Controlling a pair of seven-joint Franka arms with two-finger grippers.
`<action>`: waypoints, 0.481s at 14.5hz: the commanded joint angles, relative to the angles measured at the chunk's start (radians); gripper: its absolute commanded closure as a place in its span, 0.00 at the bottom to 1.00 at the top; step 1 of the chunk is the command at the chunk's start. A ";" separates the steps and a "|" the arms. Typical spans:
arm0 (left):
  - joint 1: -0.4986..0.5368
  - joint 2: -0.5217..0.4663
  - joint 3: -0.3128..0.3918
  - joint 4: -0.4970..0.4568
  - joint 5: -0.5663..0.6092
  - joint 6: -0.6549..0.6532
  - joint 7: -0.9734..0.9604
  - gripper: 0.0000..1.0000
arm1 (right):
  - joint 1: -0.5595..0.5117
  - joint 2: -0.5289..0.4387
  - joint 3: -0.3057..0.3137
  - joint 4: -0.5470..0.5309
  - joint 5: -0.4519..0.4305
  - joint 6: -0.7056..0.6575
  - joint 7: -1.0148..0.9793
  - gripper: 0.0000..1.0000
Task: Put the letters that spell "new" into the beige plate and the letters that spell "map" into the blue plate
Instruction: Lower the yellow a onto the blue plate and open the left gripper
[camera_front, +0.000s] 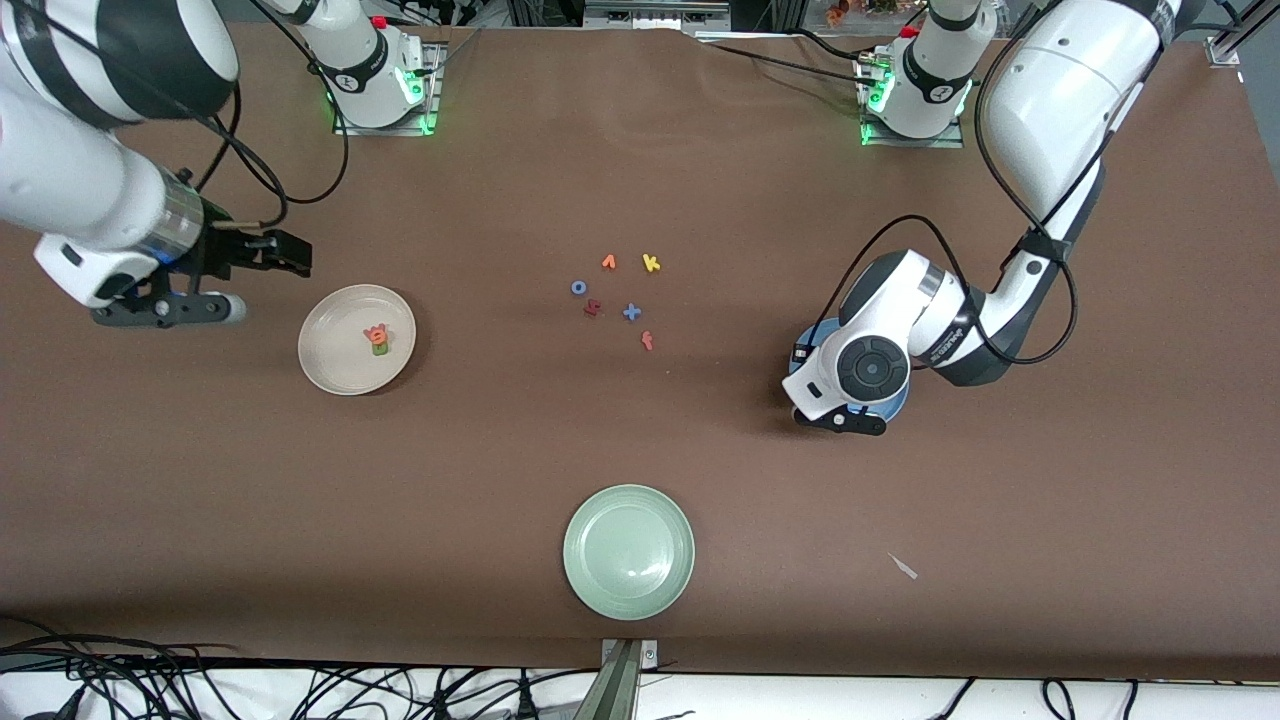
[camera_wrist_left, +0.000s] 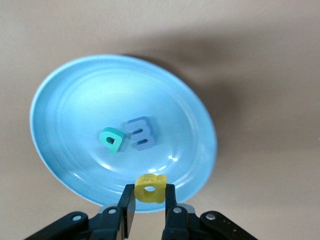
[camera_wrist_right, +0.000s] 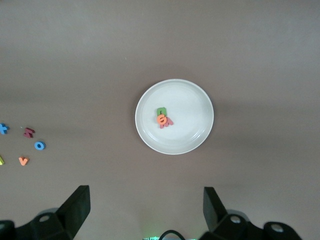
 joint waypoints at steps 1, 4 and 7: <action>-0.005 0.011 0.002 -0.010 0.027 0.008 0.014 0.85 | -0.041 -0.104 0.021 -0.068 -0.016 0.009 -0.018 0.00; -0.001 0.002 0.000 -0.001 0.015 0.001 0.017 0.00 | -0.076 -0.144 0.025 -0.097 -0.020 -0.025 -0.020 0.00; 0.025 -0.064 -0.009 0.009 0.008 -0.004 0.021 0.00 | -0.131 -0.158 0.044 -0.096 -0.035 -0.010 -0.012 0.00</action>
